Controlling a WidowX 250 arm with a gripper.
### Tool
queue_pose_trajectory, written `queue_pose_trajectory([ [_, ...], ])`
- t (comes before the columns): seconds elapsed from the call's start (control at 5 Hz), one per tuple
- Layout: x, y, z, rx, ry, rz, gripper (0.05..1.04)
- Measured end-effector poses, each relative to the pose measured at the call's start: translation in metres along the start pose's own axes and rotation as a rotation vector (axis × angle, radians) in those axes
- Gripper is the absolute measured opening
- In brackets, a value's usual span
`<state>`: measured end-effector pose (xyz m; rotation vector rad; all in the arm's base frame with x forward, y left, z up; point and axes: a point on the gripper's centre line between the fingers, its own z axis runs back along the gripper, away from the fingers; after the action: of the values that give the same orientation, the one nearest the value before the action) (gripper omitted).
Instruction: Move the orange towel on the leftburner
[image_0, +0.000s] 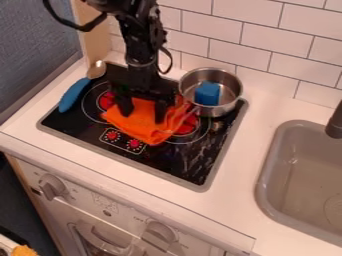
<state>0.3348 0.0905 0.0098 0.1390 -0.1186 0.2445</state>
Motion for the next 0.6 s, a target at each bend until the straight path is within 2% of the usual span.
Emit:
queue_pose_trajectory([
  [0.2,0.023,0.014,-0.004,0.011,-0.008,0.014,1.000],
  [0.6,0.047,0.035,-0.008,0.026,-0.011,0.051,1.000],
])
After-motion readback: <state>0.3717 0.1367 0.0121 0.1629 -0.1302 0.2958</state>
